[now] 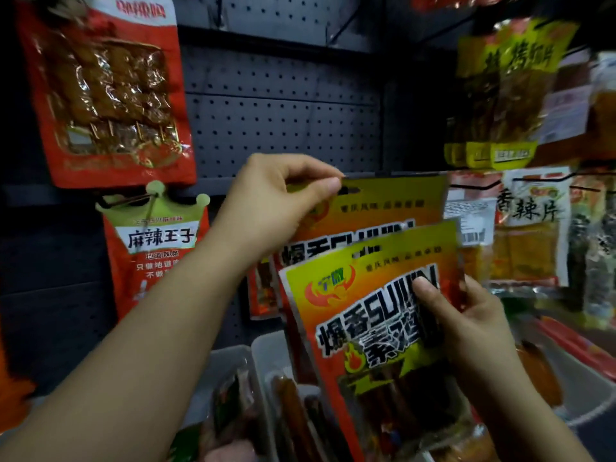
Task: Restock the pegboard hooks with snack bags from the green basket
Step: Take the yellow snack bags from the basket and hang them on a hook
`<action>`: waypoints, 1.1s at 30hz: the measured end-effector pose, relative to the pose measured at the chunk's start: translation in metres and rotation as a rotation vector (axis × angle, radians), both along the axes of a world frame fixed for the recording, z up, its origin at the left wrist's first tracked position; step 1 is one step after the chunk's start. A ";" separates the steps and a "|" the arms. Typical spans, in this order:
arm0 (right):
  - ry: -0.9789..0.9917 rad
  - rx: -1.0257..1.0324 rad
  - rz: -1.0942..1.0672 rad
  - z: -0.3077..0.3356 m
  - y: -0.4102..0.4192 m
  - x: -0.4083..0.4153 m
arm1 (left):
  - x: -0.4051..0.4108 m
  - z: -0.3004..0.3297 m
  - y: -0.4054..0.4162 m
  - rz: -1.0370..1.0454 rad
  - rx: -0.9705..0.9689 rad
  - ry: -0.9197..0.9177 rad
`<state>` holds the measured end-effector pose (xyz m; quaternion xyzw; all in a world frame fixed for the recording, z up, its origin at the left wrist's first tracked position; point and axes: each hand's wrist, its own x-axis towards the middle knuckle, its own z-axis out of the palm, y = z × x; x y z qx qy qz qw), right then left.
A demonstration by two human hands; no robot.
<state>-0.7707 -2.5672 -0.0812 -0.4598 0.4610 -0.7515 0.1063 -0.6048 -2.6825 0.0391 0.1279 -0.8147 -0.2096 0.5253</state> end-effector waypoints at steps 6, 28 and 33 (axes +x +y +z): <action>0.018 0.021 0.032 0.007 -0.004 -0.013 | -0.016 0.008 -0.014 0.016 0.106 -0.017; -0.154 0.300 0.148 0.009 -0.116 -0.041 | -0.018 -0.042 -0.103 0.168 0.320 0.187; -0.145 0.364 0.117 0.021 -0.162 -0.042 | -0.029 -0.030 -0.143 0.437 0.292 0.106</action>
